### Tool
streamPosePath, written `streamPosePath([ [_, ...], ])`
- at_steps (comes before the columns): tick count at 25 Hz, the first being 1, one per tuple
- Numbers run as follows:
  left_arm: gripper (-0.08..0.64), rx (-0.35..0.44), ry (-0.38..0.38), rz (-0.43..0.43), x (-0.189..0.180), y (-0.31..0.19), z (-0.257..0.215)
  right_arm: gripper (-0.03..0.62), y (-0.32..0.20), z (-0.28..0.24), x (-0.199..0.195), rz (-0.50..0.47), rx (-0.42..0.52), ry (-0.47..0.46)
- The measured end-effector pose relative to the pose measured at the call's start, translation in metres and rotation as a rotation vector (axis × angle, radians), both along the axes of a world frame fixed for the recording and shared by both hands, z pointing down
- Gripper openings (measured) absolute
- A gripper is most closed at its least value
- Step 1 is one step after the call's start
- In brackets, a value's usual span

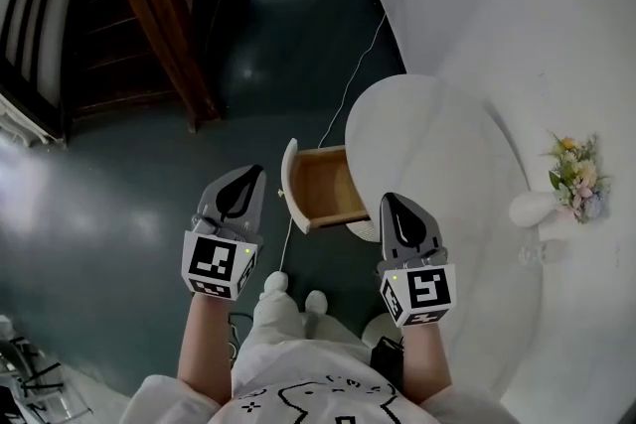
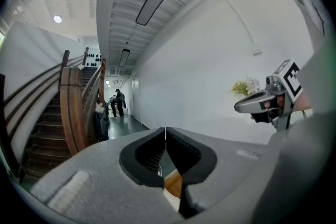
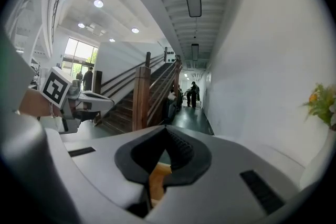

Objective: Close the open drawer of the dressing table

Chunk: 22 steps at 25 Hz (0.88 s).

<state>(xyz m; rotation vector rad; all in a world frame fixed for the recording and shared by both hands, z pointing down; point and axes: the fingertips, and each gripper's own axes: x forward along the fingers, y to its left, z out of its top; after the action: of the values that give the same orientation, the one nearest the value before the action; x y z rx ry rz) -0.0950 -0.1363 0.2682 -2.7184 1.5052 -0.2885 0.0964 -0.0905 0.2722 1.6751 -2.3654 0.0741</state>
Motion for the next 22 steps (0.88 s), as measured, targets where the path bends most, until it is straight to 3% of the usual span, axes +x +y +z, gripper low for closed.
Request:
streamPosePath([
  [11,0.020,-0.196,-0.069,0.146,-0.018,-0.044,0.091,-0.005,-0.029,0.058,-0.027,0.070,-0.147,0.012],
  [22,0.020,-0.374,-0.129,0.309,-0.023,-0.063,0.200,-0.005,-0.045,0.116,-0.043,0.150,-0.225,-0.002],
])
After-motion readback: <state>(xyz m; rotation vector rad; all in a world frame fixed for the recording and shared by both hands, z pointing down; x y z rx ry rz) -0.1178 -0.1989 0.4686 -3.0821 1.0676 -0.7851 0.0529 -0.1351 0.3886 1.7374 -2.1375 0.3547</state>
